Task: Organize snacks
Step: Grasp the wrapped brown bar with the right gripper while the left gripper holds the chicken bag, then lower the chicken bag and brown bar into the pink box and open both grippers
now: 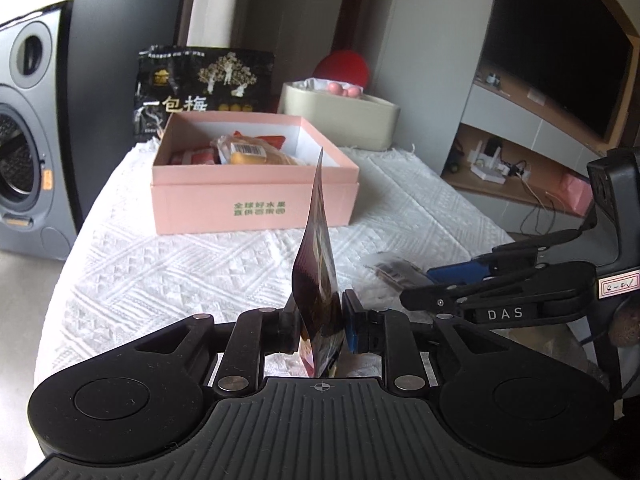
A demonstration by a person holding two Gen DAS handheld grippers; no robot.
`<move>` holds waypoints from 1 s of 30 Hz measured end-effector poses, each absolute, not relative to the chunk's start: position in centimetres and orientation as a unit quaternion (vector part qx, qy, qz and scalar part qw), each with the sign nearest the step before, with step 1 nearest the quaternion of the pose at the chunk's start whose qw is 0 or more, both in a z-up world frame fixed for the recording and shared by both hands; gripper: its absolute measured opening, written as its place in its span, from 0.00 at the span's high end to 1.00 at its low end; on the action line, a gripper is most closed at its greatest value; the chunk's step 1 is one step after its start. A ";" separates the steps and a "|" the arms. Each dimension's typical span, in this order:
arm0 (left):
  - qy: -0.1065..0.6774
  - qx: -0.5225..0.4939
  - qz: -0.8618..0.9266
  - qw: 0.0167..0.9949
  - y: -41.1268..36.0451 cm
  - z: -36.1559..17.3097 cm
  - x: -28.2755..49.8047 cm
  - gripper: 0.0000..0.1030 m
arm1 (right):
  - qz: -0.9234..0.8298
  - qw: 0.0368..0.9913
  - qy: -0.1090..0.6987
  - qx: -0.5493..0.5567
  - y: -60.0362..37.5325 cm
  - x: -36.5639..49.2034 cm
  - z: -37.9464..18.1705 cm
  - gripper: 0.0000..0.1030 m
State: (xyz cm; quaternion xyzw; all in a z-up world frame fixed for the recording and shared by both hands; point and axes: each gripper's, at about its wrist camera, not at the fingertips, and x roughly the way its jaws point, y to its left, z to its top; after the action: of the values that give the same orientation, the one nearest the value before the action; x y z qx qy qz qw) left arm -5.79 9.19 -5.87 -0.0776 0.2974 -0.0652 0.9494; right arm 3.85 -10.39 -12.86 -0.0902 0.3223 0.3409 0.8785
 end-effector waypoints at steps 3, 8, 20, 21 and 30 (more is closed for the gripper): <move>0.298 -0.086 -0.053 0.949 9.4 -6.2 -5.7 0.75 | 0.333 0.880 0.326 -0.094 -10.6 4.0 -13.3 0.58; 0.312 -0.108 -0.027 0.944 9.8 -5.9 -6.3 0.74 | 0.330 0.880 0.326 -0.100 -10.4 4.2 -13.5 0.55; 0.253 -0.109 -0.045 0.960 11.0 -0.4 -4.5 0.76 | 0.353 0.891 0.277 -0.074 -11.9 4.6 -7.7 0.65; 0.237 -0.109 -0.050 0.964 11.3 1.0 -3.5 0.76 | 0.354 0.896 0.261 -0.067 -12.2 4.9 -6.2 0.65; 0.265 -0.220 -0.081 0.935 15.7 2.4 12.2 0.77 | 0.323 0.929 0.168 -0.062 -12.0 8.3 1.4 0.65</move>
State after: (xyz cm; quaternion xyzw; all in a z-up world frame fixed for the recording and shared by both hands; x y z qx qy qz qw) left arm 12.19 15.68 2.42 -0.2205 0.2650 -0.0807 0.9352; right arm 8.27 -11.97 1.35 -0.0615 0.1684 0.3234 0.9291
